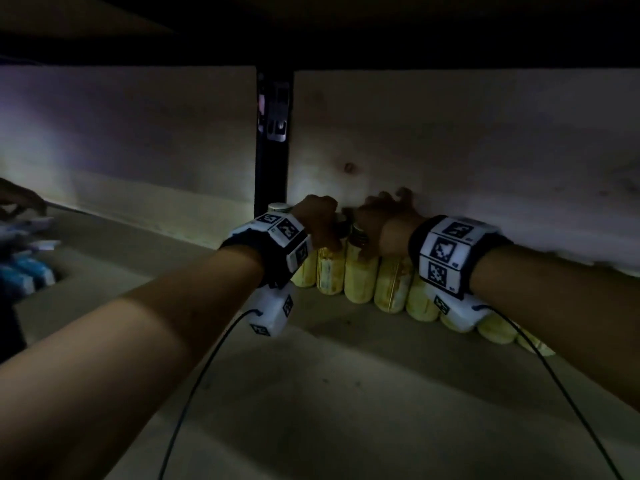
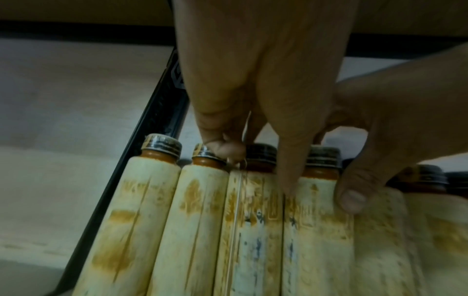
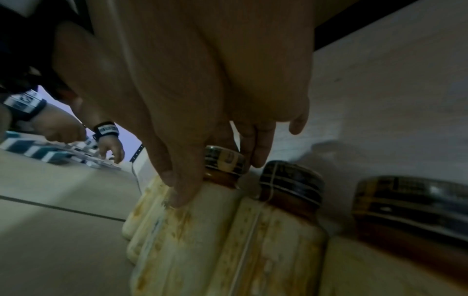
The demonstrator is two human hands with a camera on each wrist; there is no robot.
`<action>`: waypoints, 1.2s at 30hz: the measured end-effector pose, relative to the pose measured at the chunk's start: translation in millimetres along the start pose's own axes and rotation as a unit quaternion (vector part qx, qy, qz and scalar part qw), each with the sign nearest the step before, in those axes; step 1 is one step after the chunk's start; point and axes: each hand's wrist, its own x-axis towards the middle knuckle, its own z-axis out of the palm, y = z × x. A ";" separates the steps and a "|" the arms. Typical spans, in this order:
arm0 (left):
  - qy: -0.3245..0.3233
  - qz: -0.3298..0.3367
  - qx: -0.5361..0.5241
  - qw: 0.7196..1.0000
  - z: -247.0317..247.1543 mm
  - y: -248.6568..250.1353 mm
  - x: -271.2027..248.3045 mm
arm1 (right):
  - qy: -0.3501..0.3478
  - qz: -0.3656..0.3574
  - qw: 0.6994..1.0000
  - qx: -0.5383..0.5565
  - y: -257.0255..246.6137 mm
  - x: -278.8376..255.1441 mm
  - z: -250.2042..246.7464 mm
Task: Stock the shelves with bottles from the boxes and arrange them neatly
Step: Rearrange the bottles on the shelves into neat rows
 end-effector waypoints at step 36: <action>-0.041 -0.059 -0.427 0.901 -88.8 -41.7 -137.7 | -0.061 -0.084 0.747 0.656 -16.9 -105.9 -18.6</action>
